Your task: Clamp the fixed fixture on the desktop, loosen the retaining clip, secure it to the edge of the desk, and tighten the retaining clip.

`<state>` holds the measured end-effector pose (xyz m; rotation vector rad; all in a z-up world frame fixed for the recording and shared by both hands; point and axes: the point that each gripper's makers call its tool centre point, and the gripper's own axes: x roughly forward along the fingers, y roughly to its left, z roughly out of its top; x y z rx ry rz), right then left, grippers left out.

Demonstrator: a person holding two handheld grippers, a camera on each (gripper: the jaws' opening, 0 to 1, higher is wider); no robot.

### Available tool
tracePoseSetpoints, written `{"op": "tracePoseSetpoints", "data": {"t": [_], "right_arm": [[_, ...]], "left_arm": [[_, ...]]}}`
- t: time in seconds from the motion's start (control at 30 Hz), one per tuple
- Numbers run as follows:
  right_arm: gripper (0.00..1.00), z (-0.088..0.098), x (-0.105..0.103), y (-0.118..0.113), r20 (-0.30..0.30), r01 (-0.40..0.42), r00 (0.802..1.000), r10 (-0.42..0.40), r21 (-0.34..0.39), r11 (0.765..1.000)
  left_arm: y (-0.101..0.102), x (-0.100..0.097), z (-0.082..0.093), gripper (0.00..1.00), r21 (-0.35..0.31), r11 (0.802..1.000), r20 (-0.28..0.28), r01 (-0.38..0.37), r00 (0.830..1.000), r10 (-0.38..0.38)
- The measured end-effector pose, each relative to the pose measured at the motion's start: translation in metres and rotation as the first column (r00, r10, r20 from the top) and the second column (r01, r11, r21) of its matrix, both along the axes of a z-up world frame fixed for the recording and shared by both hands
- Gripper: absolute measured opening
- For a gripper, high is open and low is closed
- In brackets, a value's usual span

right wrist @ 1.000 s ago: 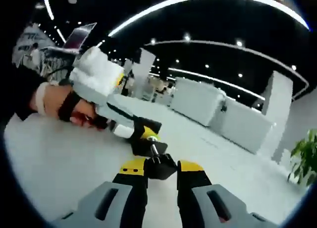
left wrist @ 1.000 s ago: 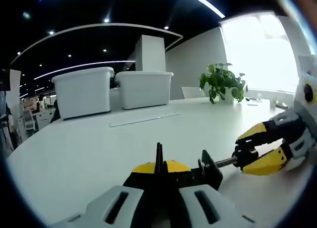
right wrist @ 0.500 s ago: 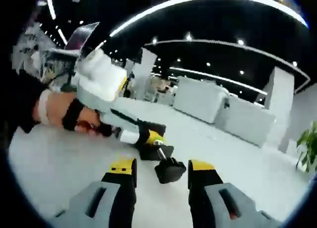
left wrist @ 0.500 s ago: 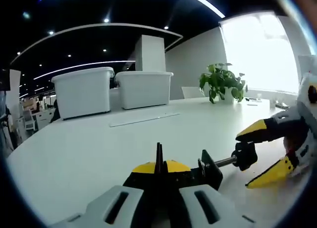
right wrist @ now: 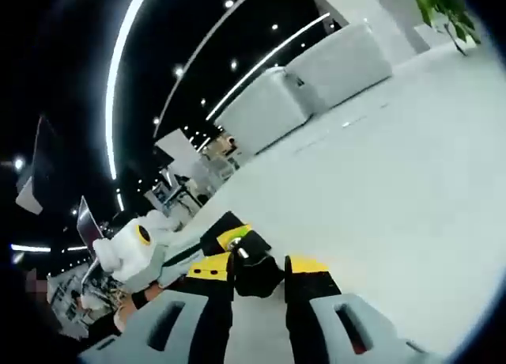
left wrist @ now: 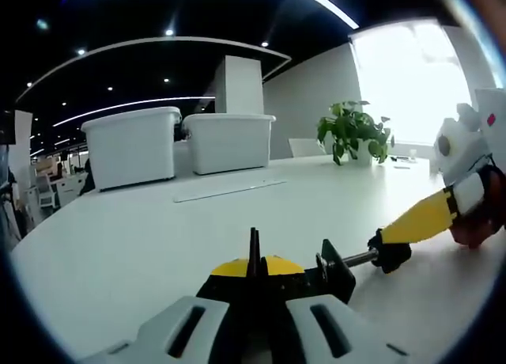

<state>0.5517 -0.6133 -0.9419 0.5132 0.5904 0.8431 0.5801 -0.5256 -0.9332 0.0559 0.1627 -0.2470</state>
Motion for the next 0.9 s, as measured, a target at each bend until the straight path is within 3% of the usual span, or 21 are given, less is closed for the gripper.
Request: {"op": "tracePoseSetpoints", "data": {"t": [0.03, 0.13, 0.2, 0.27, 0.37, 0.43, 0.47, 0.53, 0.6, 0.67, 0.77, 0.83, 0.9], "right_arm": [[0.24, 0.007, 0.004, 0.001, 0.044, -0.008, 0.999, 0.006, 0.038, 0.999], [0.24, 0.003, -0.001, -0.003, -0.07, 0.024, 0.997, -0.021, 0.042, 0.999], [0.23, 0.002, 0.0, -0.005, -0.087, 0.029, 0.996, -0.024, 0.063, 0.998], [0.23, 0.004, -0.006, -0.003, -0.065, 0.025, 0.998, -0.022, 0.052, 0.998], [0.22, 0.006, -0.011, -0.003, 0.089, -0.001, 0.996, 0.006, -0.048, 0.999], [0.22, 0.011, -0.014, -0.001, 0.261, -0.009, 0.964, 0.05, -0.156, 0.988], [0.22, 0.013, -0.003, 0.0, 0.352, -0.004, 0.932, 0.082, -0.218, 0.976], [0.22, 0.016, -0.003, 0.003, 0.514, 0.027, 0.844, 0.154, -0.328, 0.944], [0.22, 0.019, -0.006, 0.006, 0.647, 0.08, 0.723, 0.242, -0.426, 0.901], [0.22, 0.022, -0.011, 0.01, 0.734, 0.156, 0.589, 0.338, -0.514, 0.843], [0.23, 0.023, -0.018, 0.014, 0.786, 0.275, 0.426, 0.448, -0.585, 0.763], [0.23, 0.022, -0.02, 0.015, 0.791, 0.315, 0.385, 0.477, -0.598, 0.737], [0.23, 0.023, -0.022, 0.017, 0.795, 0.325, 0.374, 0.478, -0.595, 0.735]], "left_arm": [[0.0, 0.0, 0.0, 0.04, 0.0, 1.0, 0.0, -0.001, 1.0, 0.001], [0.001, 0.003, -0.001, 0.04, 0.001, 1.0, -0.001, 0.001, 1.0, -0.001], [0.001, 0.003, -0.001, 0.04, 0.0, 1.0, -0.002, 0.0, 1.0, 0.0], [0.003, 0.006, -0.002, 0.04, 0.001, 1.0, -0.002, -0.001, 1.0, 0.001], [0.003, 0.008, -0.002, 0.04, 0.001, 1.0, -0.002, 0.0, 1.0, 0.0], [0.003, 0.008, -0.001, 0.04, 0.001, 1.0, -0.002, 0.0, 1.0, 0.0], [0.003, 0.009, -0.001, 0.04, 0.002, 1.0, -0.002, 0.0, 1.0, 0.0], [0.004, 0.011, -0.001, 0.04, 0.002, 1.0, -0.002, 0.0, 1.0, 0.0], [0.004, 0.012, -0.001, 0.04, 0.002, 1.0, -0.002, 0.002, 1.0, -0.002], [0.005, 0.013, -0.001, 0.04, 0.002, 1.0, -0.002, 0.001, 1.0, -0.001], [0.006, 0.014, -0.002, 0.04, 0.003, 1.0, -0.001, 0.001, 1.0, -0.001], [0.006, 0.014, -0.002, 0.04, 0.006, 1.0, 0.0, 0.001, 1.0, -0.001], [0.006, 0.015, -0.002, 0.04, 0.007, 1.0, 0.0, 0.001, 1.0, -0.001]]}}
